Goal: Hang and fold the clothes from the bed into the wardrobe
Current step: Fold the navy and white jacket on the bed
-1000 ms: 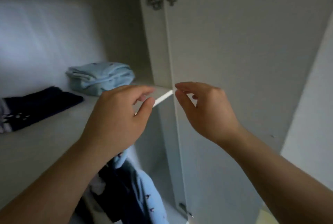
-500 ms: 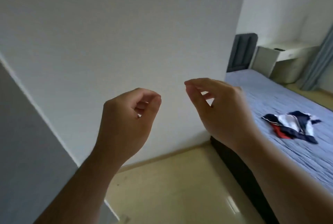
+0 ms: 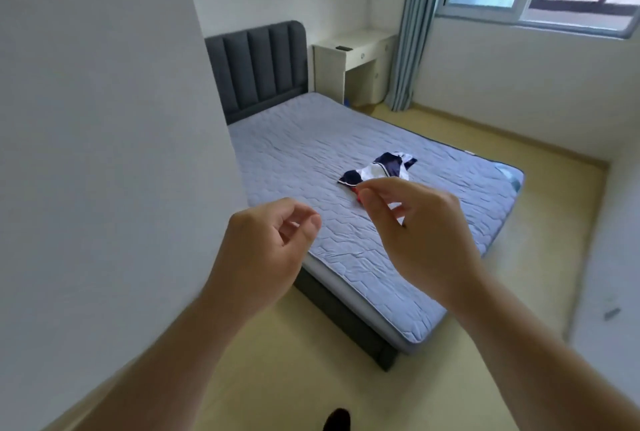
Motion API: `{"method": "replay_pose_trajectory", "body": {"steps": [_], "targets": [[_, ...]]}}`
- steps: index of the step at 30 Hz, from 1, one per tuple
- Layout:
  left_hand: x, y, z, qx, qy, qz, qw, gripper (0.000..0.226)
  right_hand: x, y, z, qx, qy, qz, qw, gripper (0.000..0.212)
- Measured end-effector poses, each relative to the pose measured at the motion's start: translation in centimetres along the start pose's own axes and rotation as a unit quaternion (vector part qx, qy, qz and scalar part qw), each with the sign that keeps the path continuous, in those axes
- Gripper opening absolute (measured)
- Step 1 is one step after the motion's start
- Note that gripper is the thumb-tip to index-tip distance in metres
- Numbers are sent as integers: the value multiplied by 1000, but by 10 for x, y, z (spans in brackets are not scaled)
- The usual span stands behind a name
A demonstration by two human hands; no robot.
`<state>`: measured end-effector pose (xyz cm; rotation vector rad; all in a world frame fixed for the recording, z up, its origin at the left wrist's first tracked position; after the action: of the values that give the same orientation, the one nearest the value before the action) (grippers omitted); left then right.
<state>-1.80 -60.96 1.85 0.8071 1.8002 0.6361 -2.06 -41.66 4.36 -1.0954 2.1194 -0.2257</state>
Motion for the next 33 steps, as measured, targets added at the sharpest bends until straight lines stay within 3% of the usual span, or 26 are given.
{"method": "replay_pose_trajectory", "body": {"steps": [8,17,25,33], "targets": [[188,0,-143,-1,-72,34,997,16,-22,203,-45,65,-25,70,995,12],[397,47,-270,-5,-174,23,984,7,-88,415,-68,158,-43,109,980,12],[561,96,-343,-75,-154,40,984,8,-158,610,-97,171,-76,96,978,14],[658,143,-413,-110,-131,20,985,9,-185,761,-153,166,-156,63,972,16]]}}
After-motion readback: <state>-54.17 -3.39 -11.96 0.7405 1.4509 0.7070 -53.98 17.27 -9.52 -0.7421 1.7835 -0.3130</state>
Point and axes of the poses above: each hand's wrist, its own z-axis away from the middle knuckle, its own x-axis out of the palm, y = z × x, the point moved 8 cm from there along -z, towards the middle knuckle, and after that the axes turned 10 degrees about -x, right-handed, at the moved point
